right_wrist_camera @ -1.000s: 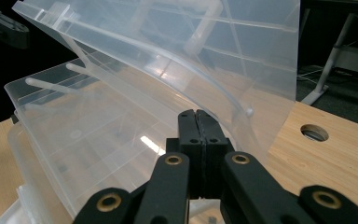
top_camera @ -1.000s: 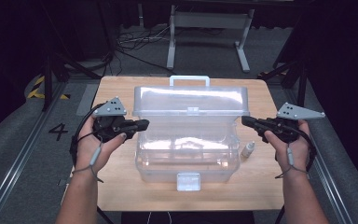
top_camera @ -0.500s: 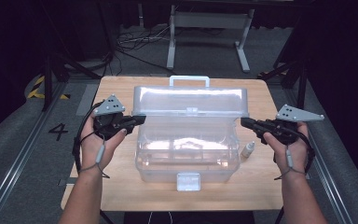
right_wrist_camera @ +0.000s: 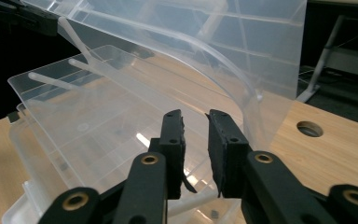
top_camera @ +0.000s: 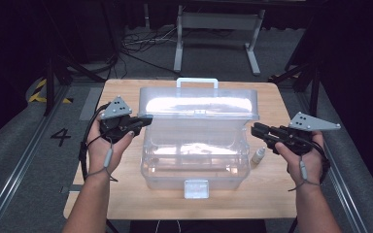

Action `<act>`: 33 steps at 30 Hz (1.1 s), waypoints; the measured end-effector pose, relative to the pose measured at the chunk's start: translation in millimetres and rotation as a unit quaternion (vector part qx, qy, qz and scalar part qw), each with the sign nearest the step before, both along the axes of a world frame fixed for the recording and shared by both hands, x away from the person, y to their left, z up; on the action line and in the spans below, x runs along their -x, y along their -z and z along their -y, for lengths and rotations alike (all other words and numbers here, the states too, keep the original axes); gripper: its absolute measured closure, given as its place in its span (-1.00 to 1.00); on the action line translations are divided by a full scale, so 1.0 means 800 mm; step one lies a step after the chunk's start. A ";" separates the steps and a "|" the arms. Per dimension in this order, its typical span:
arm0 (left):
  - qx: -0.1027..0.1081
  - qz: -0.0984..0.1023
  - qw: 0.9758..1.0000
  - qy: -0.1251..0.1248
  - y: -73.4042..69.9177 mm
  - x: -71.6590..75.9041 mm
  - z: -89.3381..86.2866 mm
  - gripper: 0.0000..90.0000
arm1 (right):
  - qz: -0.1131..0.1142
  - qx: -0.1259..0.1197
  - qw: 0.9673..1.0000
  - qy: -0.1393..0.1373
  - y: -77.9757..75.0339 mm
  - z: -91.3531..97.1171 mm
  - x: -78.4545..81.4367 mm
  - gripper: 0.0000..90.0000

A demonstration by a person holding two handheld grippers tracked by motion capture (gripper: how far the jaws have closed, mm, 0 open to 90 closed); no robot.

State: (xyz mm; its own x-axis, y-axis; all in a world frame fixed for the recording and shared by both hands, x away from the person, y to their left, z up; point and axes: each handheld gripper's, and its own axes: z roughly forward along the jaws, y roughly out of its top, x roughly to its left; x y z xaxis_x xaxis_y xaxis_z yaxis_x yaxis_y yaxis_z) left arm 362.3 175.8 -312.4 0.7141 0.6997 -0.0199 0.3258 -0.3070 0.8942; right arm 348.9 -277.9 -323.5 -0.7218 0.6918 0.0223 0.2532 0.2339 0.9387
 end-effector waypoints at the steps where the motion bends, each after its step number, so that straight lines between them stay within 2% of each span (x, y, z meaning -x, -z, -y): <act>1: 0.000 0.000 1.000 0.000 0.000 0.000 0.000 0.99 | 0.005 0.005 1.000 0.008 -0.002 0.000 0.004 0.67; 3: 0.001 -0.002 1.000 0.002 -0.001 -0.002 -0.001 0.99 | 0.014 0.015 1.000 0.021 -0.005 0.002 0.010 0.63; 8: 0.001 -0.002 1.000 0.002 -0.003 -0.005 -0.001 0.99 | 0.022 0.020 0.998 0.047 -0.009 0.005 0.016 0.58; 11: 0.004 -0.004 1.000 0.005 -0.004 -0.007 -0.002 0.99 | 0.026 0.021 0.997 0.066 -0.009 0.006 0.015 0.39; 17: 0.007 -0.003 1.000 0.008 -0.006 -0.012 -0.002 0.99 | 0.030 0.028 0.996 0.084 -0.007 -0.001 0.003 0.14; 23: 0.009 -0.005 1.000 0.013 -0.007 -0.014 -0.003 0.99 | 0.034 0.040 0.995 0.088 -0.011 -0.012 -0.010 0.09; 28: 0.011 -0.005 1.000 0.014 -0.007 -0.016 -0.004 0.99 | 0.050 0.055 0.992 0.103 -0.011 -0.024 -0.024 0.05; 29: 0.012 -0.005 1.000 0.015 -0.007 -0.017 -0.004 0.99 | 0.057 0.053 0.991 0.113 -0.012 -0.028 -0.030 0.02; 33: 0.012 -0.005 1.000 0.018 -0.007 -0.017 -0.004 0.99 | 0.066 0.050 0.989 0.122 -0.012 -0.035 -0.040 0.02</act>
State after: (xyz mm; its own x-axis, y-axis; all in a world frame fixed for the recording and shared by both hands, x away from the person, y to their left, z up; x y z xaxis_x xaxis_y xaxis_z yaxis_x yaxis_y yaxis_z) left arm 375.9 179.3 -306.4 0.7389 0.6724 -0.0434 0.3239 -0.2979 0.8980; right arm 380.6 -249.6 -313.6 -0.5259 0.8392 -0.1387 0.1908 0.2753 0.9423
